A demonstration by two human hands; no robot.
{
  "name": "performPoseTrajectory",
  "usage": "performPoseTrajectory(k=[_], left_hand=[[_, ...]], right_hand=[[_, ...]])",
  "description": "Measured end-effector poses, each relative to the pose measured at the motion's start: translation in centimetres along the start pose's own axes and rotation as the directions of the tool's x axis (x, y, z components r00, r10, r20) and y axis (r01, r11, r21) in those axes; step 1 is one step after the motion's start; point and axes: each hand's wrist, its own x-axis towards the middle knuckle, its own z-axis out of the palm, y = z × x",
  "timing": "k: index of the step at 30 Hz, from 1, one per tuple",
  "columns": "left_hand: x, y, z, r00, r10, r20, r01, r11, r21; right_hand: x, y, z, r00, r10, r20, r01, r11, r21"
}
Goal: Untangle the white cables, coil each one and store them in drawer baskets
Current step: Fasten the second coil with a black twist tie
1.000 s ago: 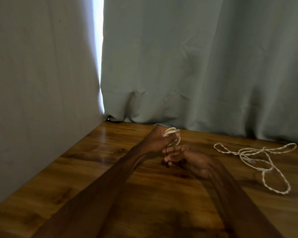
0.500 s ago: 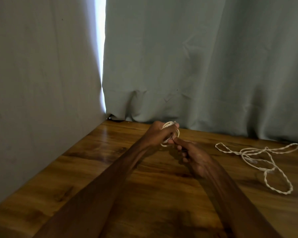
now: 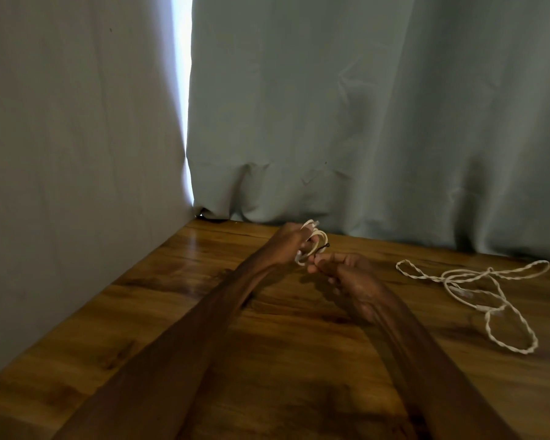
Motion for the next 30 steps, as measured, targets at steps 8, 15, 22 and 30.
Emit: performPoseTrajectory(k=[8,15,22,30], left_hand=[[-0.1,0.0,0.5,0.998,0.056,-0.014,-0.052,0.977,0.207],[-0.4,0.9,0.6,0.971,0.136,-0.195,-0.078,0.957,0.279],[-1.5,0.5,1.4,0.903,0.361,-0.233,-0.224,0.859,0.46],[-1.4,0.6,1.7,0.845,0.463,-0.269,-0.286,0.815,0.505]], right_hand=[[-0.5,-0.7,-0.7,0.985,-0.017,-0.174,0.011,0.999,-0.036],[0.2,0.3,-0.5,0.992,0.018,-0.129,-0.025,0.998,-0.052],[0.4,0.5,0.7,0.989,-0.037,-0.146,0.027,0.997,-0.068],[-0.5,-0.1,2.2,0.961,-0.104,-0.258,0.111,0.994,0.014]])
